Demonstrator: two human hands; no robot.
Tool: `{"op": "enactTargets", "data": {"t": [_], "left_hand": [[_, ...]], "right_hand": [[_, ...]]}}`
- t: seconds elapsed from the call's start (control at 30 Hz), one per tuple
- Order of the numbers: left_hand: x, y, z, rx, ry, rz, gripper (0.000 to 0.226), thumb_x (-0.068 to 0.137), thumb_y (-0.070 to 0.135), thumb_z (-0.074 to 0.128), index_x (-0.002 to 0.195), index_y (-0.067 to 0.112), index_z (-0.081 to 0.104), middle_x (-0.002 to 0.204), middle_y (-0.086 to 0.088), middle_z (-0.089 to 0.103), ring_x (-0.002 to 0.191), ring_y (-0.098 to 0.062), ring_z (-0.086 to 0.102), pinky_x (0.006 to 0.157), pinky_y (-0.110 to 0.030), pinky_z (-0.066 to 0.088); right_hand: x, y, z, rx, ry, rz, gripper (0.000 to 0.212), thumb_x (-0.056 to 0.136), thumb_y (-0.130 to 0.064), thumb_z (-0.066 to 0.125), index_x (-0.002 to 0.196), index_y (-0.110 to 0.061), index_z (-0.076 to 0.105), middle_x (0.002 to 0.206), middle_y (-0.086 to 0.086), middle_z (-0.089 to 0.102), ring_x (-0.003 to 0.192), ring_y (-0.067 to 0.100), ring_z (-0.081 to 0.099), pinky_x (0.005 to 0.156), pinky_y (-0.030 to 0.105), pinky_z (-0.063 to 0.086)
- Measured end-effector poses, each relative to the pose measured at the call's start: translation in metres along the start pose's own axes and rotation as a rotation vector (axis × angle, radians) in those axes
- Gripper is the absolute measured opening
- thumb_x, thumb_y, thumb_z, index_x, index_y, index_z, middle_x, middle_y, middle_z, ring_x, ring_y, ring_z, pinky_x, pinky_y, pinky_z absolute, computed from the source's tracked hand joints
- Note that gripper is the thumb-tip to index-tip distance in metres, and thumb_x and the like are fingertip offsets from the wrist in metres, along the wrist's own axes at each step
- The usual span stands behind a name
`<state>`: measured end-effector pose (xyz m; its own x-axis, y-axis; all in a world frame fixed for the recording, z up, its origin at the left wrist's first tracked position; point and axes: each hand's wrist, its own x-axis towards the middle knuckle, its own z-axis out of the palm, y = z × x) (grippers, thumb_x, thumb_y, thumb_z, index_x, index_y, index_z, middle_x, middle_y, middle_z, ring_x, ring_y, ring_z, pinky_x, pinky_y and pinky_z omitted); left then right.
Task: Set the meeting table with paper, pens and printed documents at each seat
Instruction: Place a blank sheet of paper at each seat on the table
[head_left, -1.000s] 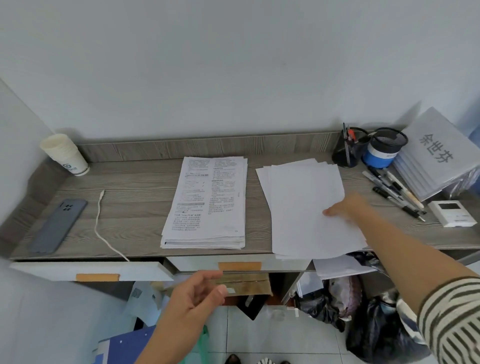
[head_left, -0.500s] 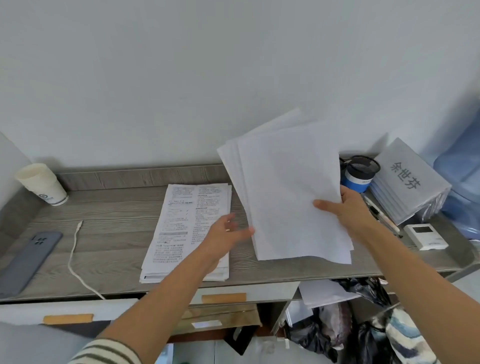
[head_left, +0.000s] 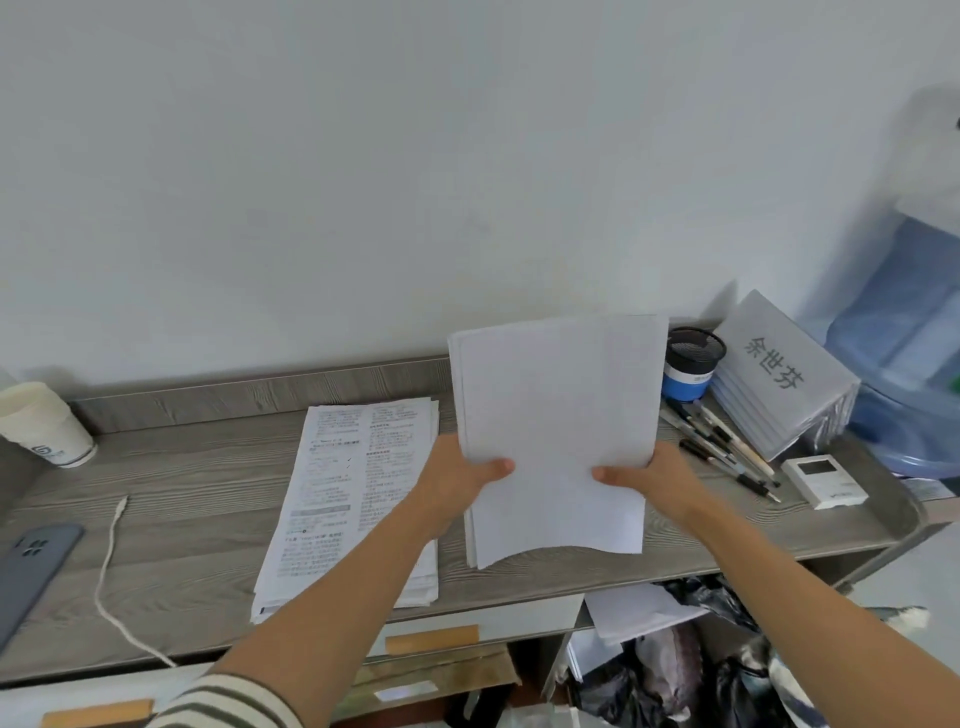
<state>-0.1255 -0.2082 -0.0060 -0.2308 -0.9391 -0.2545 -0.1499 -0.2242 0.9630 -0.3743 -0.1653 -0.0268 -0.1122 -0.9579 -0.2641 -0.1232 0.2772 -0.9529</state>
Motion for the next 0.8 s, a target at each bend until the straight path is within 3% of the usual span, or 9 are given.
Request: {"op": "enactTargets", "data": {"t": [0.07,0.23,0.4,0.57,0.63,0.7,0.8], "left_hand": [[-0.004,-0.008,0.007,0.001,0.002,-0.002,0.027,0.082,0.011,0.074,0.108,0.012,0.067,0.099,0.001,0.072,0.095,-0.016,0.069,0.089,-0.034,0.056],[-0.020,0.010,-0.007,-0.092,0.045,0.055,0.013,0.089,0.016,0.066,0.100,0.021,0.067,0.092,0.009,0.073,0.083,-0.005,0.071,0.075,-0.023,0.057],[-0.061,0.007,-0.049,-0.133,0.167,0.011,0.029,0.089,0.021,0.066,0.118,0.016,0.063,0.108,-0.002,0.072,0.100,-0.021,0.069,0.089,-0.041,0.055],[-0.116,-0.027,-0.087,-0.196,0.334,-0.084,0.018,0.095,0.015,0.057,0.108,0.025,0.063,0.103,0.007,0.070,0.095,-0.013,0.065,0.075,-0.029,0.051],[-0.138,-0.043,-0.099,-0.213,0.403,-0.137,0.018,0.095,0.015,0.056,0.110,0.024,0.062,0.103,0.006,0.070,0.093,-0.011,0.064,0.073,-0.028,0.050],[-0.162,-0.059,-0.107,-0.244,0.511,-0.199,0.014,0.094,0.015,0.057,0.104,0.025,0.059,0.102,0.002,0.068,0.091,-0.013,0.063,0.076,-0.032,0.051],[-0.195,-0.083,-0.115,-0.263,0.678,-0.264,0.019,0.093,0.013,0.058,0.110,0.019,0.060,0.107,-0.002,0.067,0.096,-0.019,0.063,0.087,-0.038,0.048]], "right_hand": [[-0.002,0.004,0.003,-0.005,-0.013,0.002,0.038,0.077,-0.011,0.080,0.111,-0.020,0.065,0.116,0.005,0.072,0.104,0.022,0.068,0.096,0.046,0.052],[-0.014,-0.024,0.018,-0.022,-0.015,-0.075,0.026,0.081,-0.009,0.076,0.106,-0.014,0.070,0.106,0.006,0.076,0.097,0.025,0.072,0.091,0.050,0.056],[-0.045,-0.047,0.066,-0.002,-0.115,-0.098,0.025,0.083,-0.005,0.072,0.108,-0.006,0.069,0.104,0.010,0.076,0.093,0.028,0.073,0.084,0.045,0.059],[-0.069,-0.026,0.116,-0.018,-0.245,-0.015,0.018,0.088,-0.017,0.069,0.103,-0.007,0.070,0.098,0.007,0.078,0.087,0.027,0.075,0.076,0.041,0.061],[-0.077,-0.014,0.132,-0.064,-0.311,-0.007,0.016,0.090,-0.020,0.066,0.104,-0.011,0.070,0.090,0.003,0.078,0.074,0.021,0.073,0.061,0.034,0.058],[-0.083,-0.004,0.145,-0.139,-0.364,-0.040,0.015,0.093,-0.018,0.063,0.105,-0.015,0.070,0.078,-0.001,0.076,0.059,0.013,0.063,0.047,0.025,0.045],[-0.087,0.009,0.156,-0.212,-0.444,-0.082,0.013,0.093,-0.011,0.062,0.102,-0.015,0.070,0.072,0.004,0.076,0.058,0.015,0.066,0.046,0.017,0.043]]}}
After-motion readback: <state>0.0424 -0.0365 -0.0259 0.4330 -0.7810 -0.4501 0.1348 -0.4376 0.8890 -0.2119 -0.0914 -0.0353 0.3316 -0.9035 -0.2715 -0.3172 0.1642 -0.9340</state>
